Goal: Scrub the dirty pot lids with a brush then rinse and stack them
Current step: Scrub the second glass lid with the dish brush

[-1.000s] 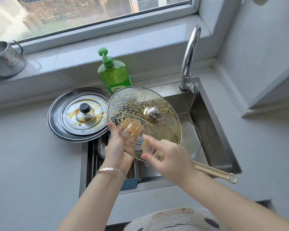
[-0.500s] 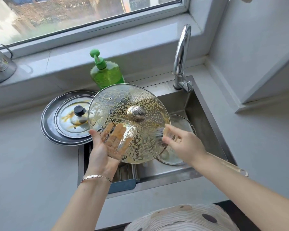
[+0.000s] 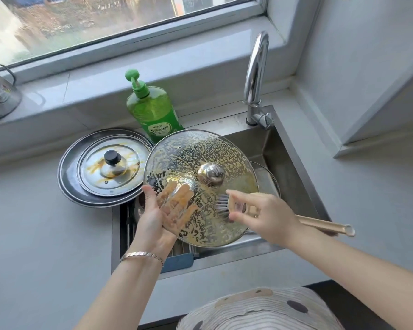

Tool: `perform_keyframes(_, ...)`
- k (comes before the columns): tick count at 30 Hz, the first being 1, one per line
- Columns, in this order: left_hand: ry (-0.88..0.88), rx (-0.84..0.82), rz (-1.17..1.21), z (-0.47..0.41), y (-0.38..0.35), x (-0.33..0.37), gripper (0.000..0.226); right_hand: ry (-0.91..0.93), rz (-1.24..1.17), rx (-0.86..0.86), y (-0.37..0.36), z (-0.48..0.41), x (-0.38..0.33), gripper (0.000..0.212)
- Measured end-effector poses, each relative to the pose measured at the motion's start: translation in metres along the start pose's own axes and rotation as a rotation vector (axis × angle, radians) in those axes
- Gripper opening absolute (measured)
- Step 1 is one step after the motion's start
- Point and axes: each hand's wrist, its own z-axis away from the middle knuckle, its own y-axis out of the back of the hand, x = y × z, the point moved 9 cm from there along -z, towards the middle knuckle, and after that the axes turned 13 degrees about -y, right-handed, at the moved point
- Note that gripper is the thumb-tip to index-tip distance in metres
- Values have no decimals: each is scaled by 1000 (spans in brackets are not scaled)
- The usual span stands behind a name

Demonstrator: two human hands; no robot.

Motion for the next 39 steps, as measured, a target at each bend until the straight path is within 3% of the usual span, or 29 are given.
perform_keyframes(3, 1, -19, -24, 1, -3, 2, 56, -329, -142, 155, 32, -26, 51, 34)
perform_keyframes(4, -4, -25, -31, 2, -5, 3, 56, -356, -150, 186, 35, -28, 56, 32)
perform_keyframes(8, -16, -35, -84, 3, -8, 8, 56, -15, -83, 7, 6, -3, 4, 45)
perform_keyframes(9, -14, -34, -92, 4, -7, 9, 57, -29, -50, 3, 10, -4, 8, 45)
perform_keyframes(12, -15, -49, -113, 6, -7, 9, 57, -327, -134, 162, 43, -30, 56, 39)
perform_keyframes(13, -15, -53, -119, 7, -7, 8, 56, -331, -137, 177, 44, -32, 58, 38)
perform_keyframes(17, -3, -64, -157, 8, -6, 9, 57, -22, -74, -34, 14, -7, 11, 43)
perform_keyframes(21, -2, -103, -176, 9, -8, 10, 58, -288, -138, 148, 52, -31, 50, 35)
perform_keyframes(25, 1, -139, -206, 10, -10, 10, 60, -111, -132, 23, 39, -24, 13, 42)
perform_keyframes(29, -8, -159, -232, 10, -9, 13, 58, -342, -138, 193, 71, -49, 53, 46)
perform_keyframes(33, 0, -142, -250, 10, -9, 10, 57, -174, -22, -12, 39, -35, 24, 44)
perform_keyframes(37, 7, -158, -289, 11, -9, 7, 56, -315, -4, 151, 64, -50, 42, 43)
perform_keyframes(39, 9, -198, -335, 12, -15, 5, 57, -292, -28, 173, 69, -56, 32, 45)
